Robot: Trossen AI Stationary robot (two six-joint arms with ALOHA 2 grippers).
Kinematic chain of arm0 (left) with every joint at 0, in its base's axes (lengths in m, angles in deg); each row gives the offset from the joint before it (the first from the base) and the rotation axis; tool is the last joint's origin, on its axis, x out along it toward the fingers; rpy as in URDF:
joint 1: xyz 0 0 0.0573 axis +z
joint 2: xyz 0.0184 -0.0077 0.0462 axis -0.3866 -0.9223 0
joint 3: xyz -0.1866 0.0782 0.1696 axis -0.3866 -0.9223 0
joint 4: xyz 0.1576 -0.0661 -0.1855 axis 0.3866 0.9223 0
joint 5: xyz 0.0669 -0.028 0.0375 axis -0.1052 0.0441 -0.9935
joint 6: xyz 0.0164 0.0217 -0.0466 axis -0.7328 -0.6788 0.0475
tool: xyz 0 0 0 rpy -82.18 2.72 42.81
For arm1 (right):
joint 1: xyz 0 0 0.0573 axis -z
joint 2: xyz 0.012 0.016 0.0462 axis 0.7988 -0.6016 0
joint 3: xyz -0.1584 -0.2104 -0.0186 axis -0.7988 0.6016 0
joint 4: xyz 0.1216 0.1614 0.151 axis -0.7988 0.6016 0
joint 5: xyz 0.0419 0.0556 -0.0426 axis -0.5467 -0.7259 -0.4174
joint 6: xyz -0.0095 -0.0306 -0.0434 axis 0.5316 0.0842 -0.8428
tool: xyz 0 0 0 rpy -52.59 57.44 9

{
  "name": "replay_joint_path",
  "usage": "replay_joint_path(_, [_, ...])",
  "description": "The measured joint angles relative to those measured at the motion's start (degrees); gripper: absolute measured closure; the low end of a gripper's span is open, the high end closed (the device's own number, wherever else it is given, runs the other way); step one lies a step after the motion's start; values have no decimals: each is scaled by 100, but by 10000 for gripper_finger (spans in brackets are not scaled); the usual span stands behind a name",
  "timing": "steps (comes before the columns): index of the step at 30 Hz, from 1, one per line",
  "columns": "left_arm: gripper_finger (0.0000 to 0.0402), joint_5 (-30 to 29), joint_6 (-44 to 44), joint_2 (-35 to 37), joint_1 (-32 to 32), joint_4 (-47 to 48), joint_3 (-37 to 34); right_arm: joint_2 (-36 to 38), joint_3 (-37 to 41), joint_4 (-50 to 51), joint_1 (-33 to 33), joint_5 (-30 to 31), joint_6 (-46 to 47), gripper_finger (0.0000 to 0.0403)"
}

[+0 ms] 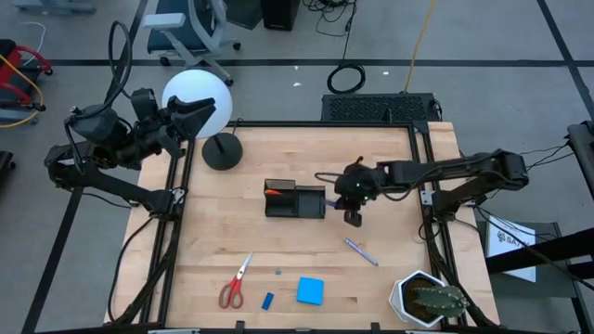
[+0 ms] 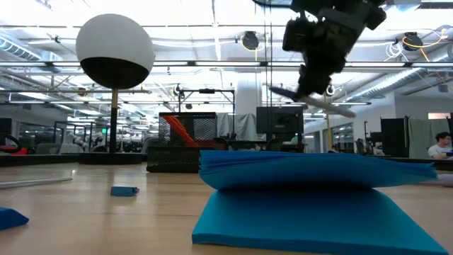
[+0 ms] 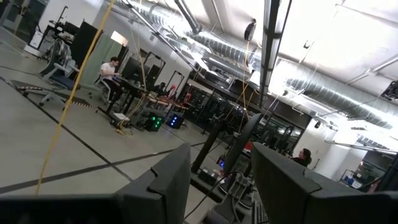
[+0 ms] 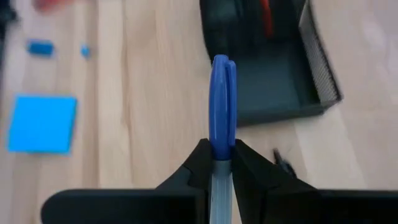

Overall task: Pick and place office supplies into organizer
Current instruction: Put the blue pen into the desk organizer

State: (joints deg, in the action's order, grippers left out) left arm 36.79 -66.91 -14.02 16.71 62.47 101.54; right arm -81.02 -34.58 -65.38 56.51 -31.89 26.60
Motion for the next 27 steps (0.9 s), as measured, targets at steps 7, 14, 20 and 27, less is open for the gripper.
replay_joint_path(7, [229, 0, 10, 0, 1, 3, 0, 72, -4, -951, 212, -113, 330, 372])
replay_joint_path(14, [229, 0, 33, 1, 1, 5, 0, 68, -4, -1885, 424, -116, 619, 372])
replay_joint_path(20, [229, 0, 36, 0, -1, 3, 0, 68, -4, -2612, 579, -216, 719, 372])
replay_joint_path(27, [229, 0, 20, 1, -1, 5, 0, 35, -4, -3353, 736, -208, 719, 372])
